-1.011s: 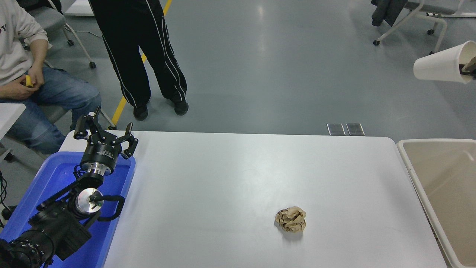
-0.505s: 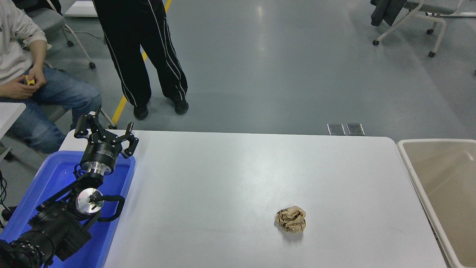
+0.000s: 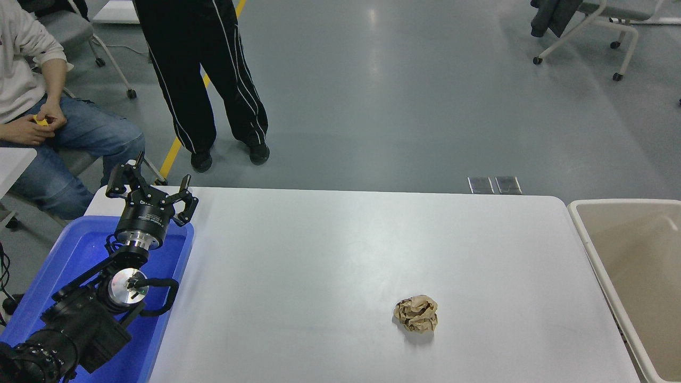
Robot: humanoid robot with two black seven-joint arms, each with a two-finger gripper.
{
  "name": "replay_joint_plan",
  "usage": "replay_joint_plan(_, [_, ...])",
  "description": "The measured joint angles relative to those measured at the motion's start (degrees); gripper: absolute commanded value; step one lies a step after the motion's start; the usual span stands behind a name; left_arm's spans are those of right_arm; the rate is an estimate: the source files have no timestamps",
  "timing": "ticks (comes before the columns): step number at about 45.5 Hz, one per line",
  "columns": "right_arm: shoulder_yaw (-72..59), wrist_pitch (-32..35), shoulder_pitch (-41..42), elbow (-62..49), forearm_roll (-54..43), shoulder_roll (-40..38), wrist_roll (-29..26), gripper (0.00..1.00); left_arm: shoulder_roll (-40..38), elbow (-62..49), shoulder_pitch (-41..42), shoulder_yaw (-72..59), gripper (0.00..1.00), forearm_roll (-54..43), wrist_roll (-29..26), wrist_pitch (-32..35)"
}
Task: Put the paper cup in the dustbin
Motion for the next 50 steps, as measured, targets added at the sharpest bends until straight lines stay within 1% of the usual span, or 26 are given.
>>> replay_joint_plan(10, [0.9, -1.72, -2.57, -0.04, 0.04, 3.82, -0.63, 0.0, 0.0, 0.0, 0.0, 0.0, 1.0, 0.01, 0.0, 0.0])
replay_joint_plan(11, [0.94, -1.82, -2.71, -0.04, 0.04, 4.0, -0.68, 0.02, 0.0, 0.0, 0.0, 0.0, 1.0, 0.0, 0.0, 0.0])
replay_joint_plan(14, [1.09, -2.2, -3.13, -0.07, 0.05, 4.54, -0.73, 0.24, 0.0, 0.0, 0.0, 0.0, 1.0, 0.01, 0.0, 0.0])
replay_joint_plan(19, [1.22, -3.29, -3.63, -0.07, 0.09, 5.1, -0.79, 0.74, 0.0, 0.0, 0.0, 0.0, 1.0, 0.0, -0.01, 0.0])
replay_joint_plan(21, [1.24, -4.12, -3.79, -0.07, 0.09, 5.25, -0.79, 0.88, 0.0, 0.0, 0.0, 0.0, 1.0, 0.0, -0.01, 0.0])
replay_joint_plan(23, [1.24, -5.07, -3.9, 0.01, 0.09, 5.39, -0.79, 0.97, 0.0, 0.0, 0.0, 0.0, 1.0, 0.0, -0.01, 0.0])
replay_joint_plan(28, [1.35, -7.1, -4.11, 0.2, 0.11, 5.63, -0.79, 0.98, 0.0, 0.0, 0.02, 0.0, 1.0, 0.0, -0.01, 0.0])
replay_joint_plan(38, [4.22, -8.47, -2.33, 0.66, 0.15, 5.6, -0.67, 0.99, 0.0, -0.01, 0.03, 0.0, 1.0, 0.01, -0.03, 0.0])
replay_joint_plan(44, [9.42, -8.62, 2.67, 0.89, 0.15, 4.48, -0.66, 0.99, 0.0, -0.01, 0.03, 0.0, 1.0, 0.02, -0.03, 0.01])
replay_joint_plan(50, [14.58, -8.38, 9.93, 1.36, 0.14, 2.41, -0.73, 0.99, 0.0, 0.0, 0.03, -0.01, 1.0, 0.0, -0.03, 0.01])
